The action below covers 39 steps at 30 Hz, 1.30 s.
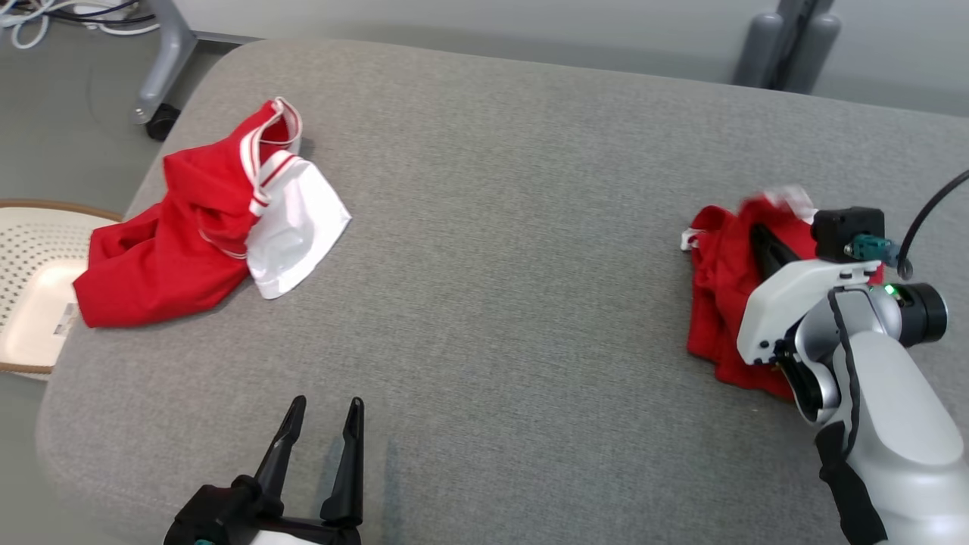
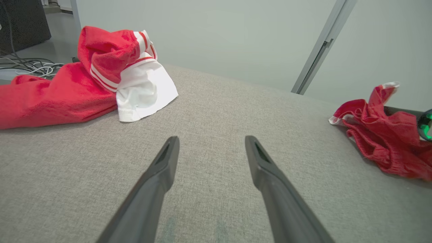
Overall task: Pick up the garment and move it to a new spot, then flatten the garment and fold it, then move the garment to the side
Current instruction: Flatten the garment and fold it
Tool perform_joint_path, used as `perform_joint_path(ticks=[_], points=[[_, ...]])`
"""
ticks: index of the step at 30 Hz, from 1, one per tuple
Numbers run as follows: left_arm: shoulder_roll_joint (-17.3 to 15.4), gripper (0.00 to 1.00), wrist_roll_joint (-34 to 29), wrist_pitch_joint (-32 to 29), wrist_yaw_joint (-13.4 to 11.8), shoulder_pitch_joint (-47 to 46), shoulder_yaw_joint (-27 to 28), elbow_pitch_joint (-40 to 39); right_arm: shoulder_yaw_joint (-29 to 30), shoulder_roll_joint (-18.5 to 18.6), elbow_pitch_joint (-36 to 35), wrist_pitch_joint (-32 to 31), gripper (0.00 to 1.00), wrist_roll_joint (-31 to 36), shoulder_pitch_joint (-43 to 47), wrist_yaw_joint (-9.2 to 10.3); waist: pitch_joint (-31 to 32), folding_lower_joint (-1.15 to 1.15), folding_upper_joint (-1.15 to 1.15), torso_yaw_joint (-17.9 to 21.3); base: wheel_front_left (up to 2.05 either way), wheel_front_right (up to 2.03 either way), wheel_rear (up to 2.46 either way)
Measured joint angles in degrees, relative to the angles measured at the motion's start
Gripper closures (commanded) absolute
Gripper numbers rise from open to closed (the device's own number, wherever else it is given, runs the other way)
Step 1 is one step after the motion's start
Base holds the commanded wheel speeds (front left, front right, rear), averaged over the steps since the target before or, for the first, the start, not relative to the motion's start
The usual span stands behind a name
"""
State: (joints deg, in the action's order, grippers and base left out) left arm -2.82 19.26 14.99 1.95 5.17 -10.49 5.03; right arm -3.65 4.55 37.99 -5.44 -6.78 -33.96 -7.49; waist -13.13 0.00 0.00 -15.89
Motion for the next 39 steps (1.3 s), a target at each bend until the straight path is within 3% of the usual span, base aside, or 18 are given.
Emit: perform_joint_path(ticks=[9,16,21,26,27,28,30,36,39], points=[[-0.01,0.0,0.68,0.0,-0.41,0.28,-0.86,0.63,-1.32,-1.19,6.36,-0.09,1.0,2.54,-3.67,0.0,0.85,0.0,0.0,-3.02,0.0,0.0,0.0],[0.01,0.0,1.03,0.01,-1.0,1.13,0.02,0.81,-5.19,-1.69,8.56,1.69,1.0,1.12,-3.47,0.0,1.89,0.0,0.0,-2.58,0.0,0.0,0.0],[0.03,0.0,0.8,0.0,-1.36,1.89,1.0,0.88,-11.22,-1.72,7.57,3.64,1.0,-2.67,0.55,0.0,4.04,0.0,0.0,-1.21,0.0,0.0,0.0],[0.02,0.0,-0.12,0.01,-2.04,4.85,3.3,0.36,-13.5,-1.54,1.33,8.17,1.0,-5.71,5.95,0.0,7.54,0.0,0.0,0.58,0.0,0.0,0.0],[0.03,0.0,-0.21,0.0,-2.04,5.53,3.88,0.02,-13.45,-1.07,-0.37,9.12,0.85,-5.84,7.36,0.0,8.26,0.0,0.0,1.08,0.0,0.0,0.0],[-0.01,0.0,-0.38,0.01,-2.11,6.2,4.56,-0.31,-13.46,-0.31,-2.37,10.13,0.62,-5.81,8.84,0.0,8.96,0.0,0.0,1.66,0.0,0.0,0.0],[0.02,0.0,-1.24,0.0,-2.18,7.33,5.49,-0.7,-12.91,1.62,-5.99,12.02,0.0,-5.05,11.99,0.0,10.31,0.0,0.0,2.89,0.0,0.0,0.0],[-0.01,0.0,-2.92,0.01,-2.09,9.17,8.31,-2.02,-9.85,4.78,-14.79,17.47,0.0,-3.82,21.16,-0.01,13.56,0.0,0.0,6.09,0.0,0.0,0.0],[0.05,0.0,-4.11,0.01,-1.93,9.22,10.06,-2.8,-4.36,6.73,-17.57,19.23,0.0,-2.98,27.44,0.01,15.19,0.0,0.0,7.44,0.0,0.0,0.0]])
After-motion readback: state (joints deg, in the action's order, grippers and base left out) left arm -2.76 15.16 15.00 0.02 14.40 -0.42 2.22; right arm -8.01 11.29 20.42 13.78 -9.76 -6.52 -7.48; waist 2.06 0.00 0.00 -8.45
